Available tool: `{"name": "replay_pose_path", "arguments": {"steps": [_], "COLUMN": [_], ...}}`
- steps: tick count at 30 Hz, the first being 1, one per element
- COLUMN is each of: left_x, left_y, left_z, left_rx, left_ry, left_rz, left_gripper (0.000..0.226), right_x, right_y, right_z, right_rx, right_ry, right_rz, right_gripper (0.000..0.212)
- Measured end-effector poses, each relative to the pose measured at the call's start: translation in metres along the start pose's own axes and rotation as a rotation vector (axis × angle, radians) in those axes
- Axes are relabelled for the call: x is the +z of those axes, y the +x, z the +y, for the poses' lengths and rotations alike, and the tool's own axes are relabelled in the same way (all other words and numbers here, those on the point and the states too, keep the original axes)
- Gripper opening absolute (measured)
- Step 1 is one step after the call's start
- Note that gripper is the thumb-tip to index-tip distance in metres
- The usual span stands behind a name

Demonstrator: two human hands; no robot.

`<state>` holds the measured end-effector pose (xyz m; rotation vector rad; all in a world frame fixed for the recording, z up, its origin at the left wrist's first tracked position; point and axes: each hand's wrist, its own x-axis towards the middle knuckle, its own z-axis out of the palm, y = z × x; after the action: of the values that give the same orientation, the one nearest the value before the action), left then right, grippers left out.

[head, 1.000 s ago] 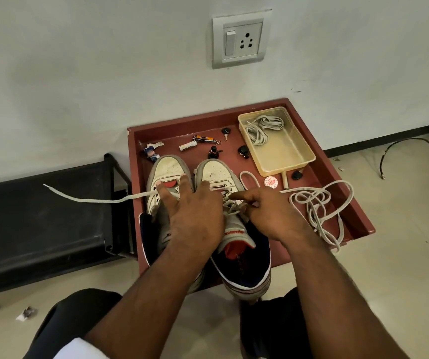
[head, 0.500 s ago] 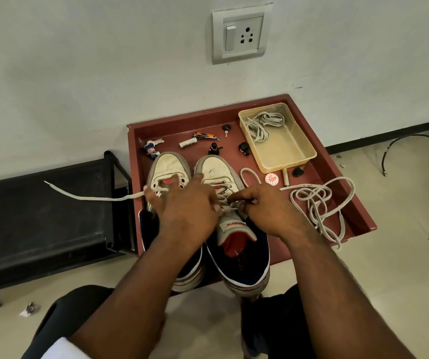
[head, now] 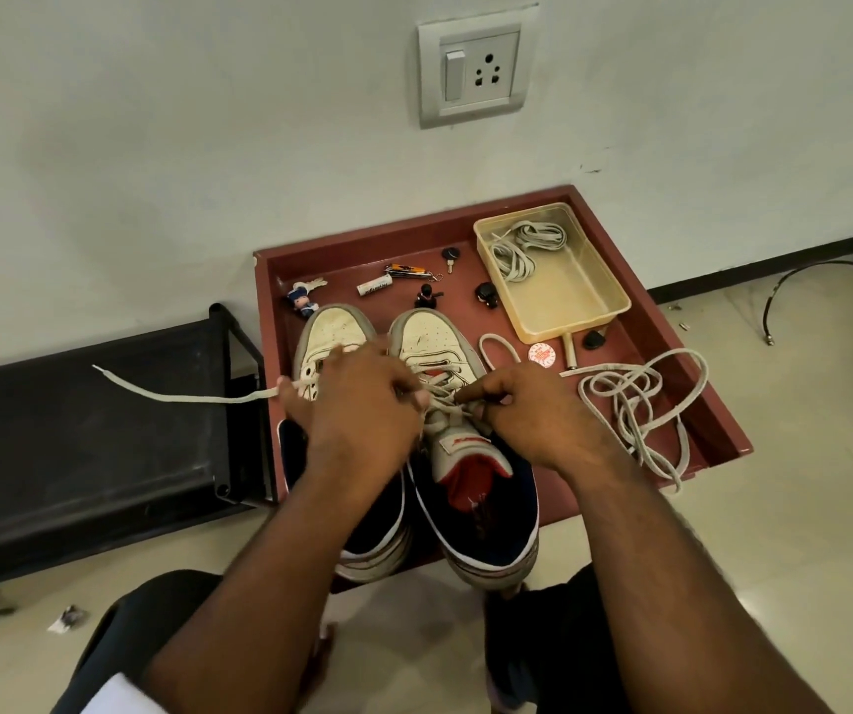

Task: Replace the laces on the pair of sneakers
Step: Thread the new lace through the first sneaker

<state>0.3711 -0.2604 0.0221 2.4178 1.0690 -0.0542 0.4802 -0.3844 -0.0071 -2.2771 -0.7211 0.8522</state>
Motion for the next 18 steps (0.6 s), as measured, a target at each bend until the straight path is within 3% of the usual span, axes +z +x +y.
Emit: {"name": "replay_pose_path", "arguments": {"steps": [3,8,10,14,18], "left_x": [-0.009,0.006,0.012,0.007,-0.029], "left_y": [0.005,-0.005,-0.008,-0.009,0.009], "left_z": [-0.009,0.012,0.015,0.018,-0.007], "left_rx": [-0.067,0.169,0.185,0.162,0.011], "left_ry": [-0.049,0.335,0.442,0.423,0.388], "left_rz": [0.086,-0.077,-0.079,-0.046,0.021], "left_gripper": [0.005,0.041,0.035,0.023,0.018], "right_x": [0.000,0.001,0.001,0.000,-0.001], "right_y": [-0.001,-0.001,-0.002,-0.002,-0.004], "right_z": [-0.001,-0.003,-0.003,-0.003,-0.003], "right_rx": [-0.013,-0.017,-0.010,-0.021,-0.009], "right_ry": [-0.004,-0.040,-0.034,-0.040,0.010], "right_rz": [-0.010,0.000,0.006,0.003,-0.015], "right_gripper": [0.025,0.027,0.028,0.027,0.026]}}
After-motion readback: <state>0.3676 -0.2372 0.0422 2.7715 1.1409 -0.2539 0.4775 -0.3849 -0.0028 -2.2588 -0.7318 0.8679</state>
